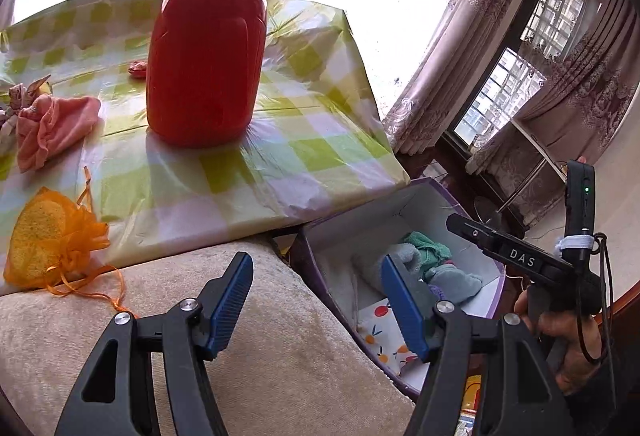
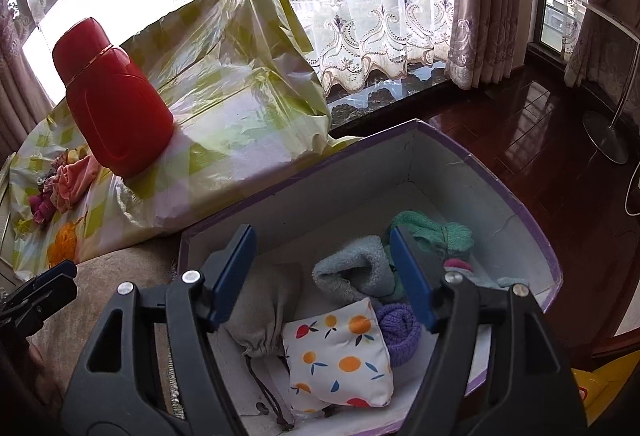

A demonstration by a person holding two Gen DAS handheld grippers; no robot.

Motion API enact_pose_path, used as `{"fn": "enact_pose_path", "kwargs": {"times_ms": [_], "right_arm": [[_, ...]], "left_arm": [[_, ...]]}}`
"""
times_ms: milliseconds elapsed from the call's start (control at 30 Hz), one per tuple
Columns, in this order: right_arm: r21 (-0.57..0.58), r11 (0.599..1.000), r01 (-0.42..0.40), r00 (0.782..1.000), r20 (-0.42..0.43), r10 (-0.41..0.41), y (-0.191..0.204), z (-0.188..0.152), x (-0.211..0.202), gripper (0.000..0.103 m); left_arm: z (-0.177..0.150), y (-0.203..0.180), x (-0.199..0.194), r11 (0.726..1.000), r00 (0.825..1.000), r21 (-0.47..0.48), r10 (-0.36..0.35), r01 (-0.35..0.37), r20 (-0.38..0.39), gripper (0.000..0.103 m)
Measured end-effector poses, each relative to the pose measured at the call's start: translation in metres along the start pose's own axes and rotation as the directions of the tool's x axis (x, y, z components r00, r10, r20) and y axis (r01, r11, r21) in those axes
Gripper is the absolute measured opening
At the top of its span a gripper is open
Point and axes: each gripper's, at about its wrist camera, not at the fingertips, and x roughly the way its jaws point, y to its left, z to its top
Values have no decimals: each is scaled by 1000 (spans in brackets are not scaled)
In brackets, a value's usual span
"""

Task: Organize soft objects
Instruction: 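Move both grippers back over the bed toward the remaining items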

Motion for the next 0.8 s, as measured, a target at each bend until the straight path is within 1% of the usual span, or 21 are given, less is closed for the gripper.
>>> {"fn": "enact_pose_path", "kwargs": {"times_ms": [67,167,267,367,567,667,800], "right_arm": [[-33,999,-40,999,-9,39,22,-2,2,74],[-76,993,-95,995,-26,93,56,-6,6,76],[-125,980,-154,988,-51,149,92,-9,10,76],[-155,964,-216,976,-74,207,126,-15,14,77],[-245,917,-314,948,-130,290,192,-21,24,78],[-285,896,-341,939,-145,311,217,-22,27,79],[-309,881,-358,933,-157,324,241,-20,33,79]], "left_arm": [[3,13,-9,999,998,-16,48,-47,37,67],[5,37,-23,991,989,-62,122,-117,88,67],[3,66,-38,976,974,-126,194,-178,121,67],[-3,96,-53,951,955,-203,263,-234,135,67],[-17,151,-77,898,929,-334,346,-287,130,67],[-20,172,-86,874,917,-377,377,-308,126,67],[-23,193,-95,846,904,-423,409,-324,126,67]]}}
